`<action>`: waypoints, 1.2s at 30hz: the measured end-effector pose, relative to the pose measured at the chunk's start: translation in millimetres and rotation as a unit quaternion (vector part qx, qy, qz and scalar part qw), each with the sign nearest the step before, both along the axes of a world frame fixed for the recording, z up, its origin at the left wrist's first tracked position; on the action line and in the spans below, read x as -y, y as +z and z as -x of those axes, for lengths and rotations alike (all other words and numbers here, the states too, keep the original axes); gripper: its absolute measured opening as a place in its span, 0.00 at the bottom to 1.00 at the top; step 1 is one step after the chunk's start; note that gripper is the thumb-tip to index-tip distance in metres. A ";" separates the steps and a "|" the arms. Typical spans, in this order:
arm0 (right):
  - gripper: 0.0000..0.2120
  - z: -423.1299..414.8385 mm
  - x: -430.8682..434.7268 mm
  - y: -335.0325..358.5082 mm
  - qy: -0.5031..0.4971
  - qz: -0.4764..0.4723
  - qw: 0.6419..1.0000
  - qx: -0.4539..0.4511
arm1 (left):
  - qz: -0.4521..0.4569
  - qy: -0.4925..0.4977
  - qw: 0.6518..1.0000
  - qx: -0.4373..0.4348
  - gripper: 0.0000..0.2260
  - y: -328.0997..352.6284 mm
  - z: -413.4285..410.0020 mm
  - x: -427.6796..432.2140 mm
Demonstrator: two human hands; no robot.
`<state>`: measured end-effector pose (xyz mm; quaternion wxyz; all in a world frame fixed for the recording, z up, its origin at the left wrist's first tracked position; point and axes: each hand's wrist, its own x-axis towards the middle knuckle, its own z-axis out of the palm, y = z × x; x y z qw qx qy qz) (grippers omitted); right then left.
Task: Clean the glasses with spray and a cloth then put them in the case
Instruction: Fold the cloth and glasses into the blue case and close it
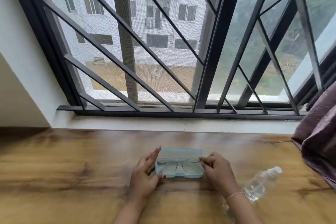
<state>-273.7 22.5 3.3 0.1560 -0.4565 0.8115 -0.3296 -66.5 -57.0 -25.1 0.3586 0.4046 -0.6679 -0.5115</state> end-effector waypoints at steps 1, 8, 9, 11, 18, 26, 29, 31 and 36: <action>0.10 -0.9 -1.4 1.2 0.002 -0.004 1.000 -0.009 | 0.004 0.000 1.000 0.003 0.40 0.5 0.0 0.0; 0.11 -1.9 -33.8 29.0 -0.011 -0.030 0.998 -0.059 | 0.021 -0.001 1.000 0.019 0.40 -2.0 -0.9 1.1; 0.11 -0.2 -42.0 36.8 -0.023 -0.031 0.997 -0.062 | 0.019 0.002 1.000 0.017 0.40 -2.0 -1.1 1.8; 0.09 4.8 -64.8 50.3 -0.054 -0.039 0.996 -0.061 | 0.019 0.001 1.000 0.017 0.40 -2.3 -1.1 1.1; 0.06 9.7 -126.5 48.0 -0.123 -0.173 0.976 -0.052 | 0.026 -0.002 0.999 0.019 0.40 -1.0 -0.7 -1.0; 0.16 -0.1 -139.4 34.9 -0.147 -0.173 0.974 -0.025 | 0.029 0.000 0.999 0.034 0.41 3.1 -1.3 -3.7; 0.12 -3.0 -138.9 27.5 -0.146 -0.176 0.974 -0.003 | 0.024 0.007 0.999 0.026 0.43 -1.2 -1.0 -2.1; 0.05 -5.4 -138.2 25.7 -0.150 -0.168 0.974 0.003 | 0.024 0.014 0.999 0.023 0.43 -4.7 -0.6 -1.2; 0.12 -4.9 -136.5 22.4 -0.153 -0.146 0.977 0.028 | 0.061 0.026 0.997 0.050 0.38 -14.6 -1.1 3.5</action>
